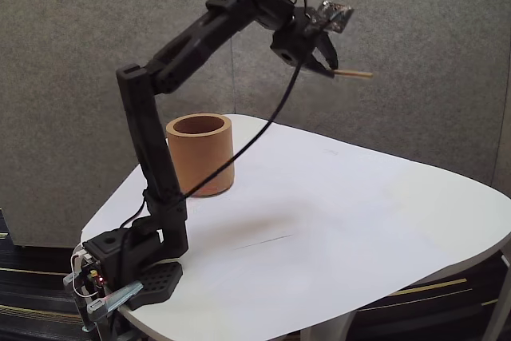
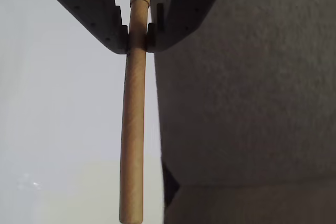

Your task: Grab the pen and put it in the pen holder.

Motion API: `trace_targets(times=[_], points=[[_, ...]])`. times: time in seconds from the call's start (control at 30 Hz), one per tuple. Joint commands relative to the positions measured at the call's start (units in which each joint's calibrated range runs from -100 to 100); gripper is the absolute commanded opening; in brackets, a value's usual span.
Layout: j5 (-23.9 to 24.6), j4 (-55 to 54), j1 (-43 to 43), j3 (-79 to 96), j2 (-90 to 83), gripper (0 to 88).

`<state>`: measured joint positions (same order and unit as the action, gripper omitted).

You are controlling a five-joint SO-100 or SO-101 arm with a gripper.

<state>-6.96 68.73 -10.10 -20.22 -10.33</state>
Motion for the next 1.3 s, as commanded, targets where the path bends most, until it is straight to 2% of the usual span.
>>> trace_targets(times=[0.0, 0.2, 0.37, 0.57, 1.07, 1.27], points=[[-7.1, -0.5, 6.2, -3.4, -7.0, 0.8], [-18.4, -0.7, 16.0, -3.4, -11.6, 0.8], [-24.5, -4.0, 24.4, -0.5, -14.6, 0.8], [-30.2, -18.5, 29.9, 17.4, -21.8, 0.8], [-35.2, -53.6, 34.8, 79.1, -48.8, 0.7], [-35.2, -60.6, 38.1, 94.4, -55.9, 0.7]])
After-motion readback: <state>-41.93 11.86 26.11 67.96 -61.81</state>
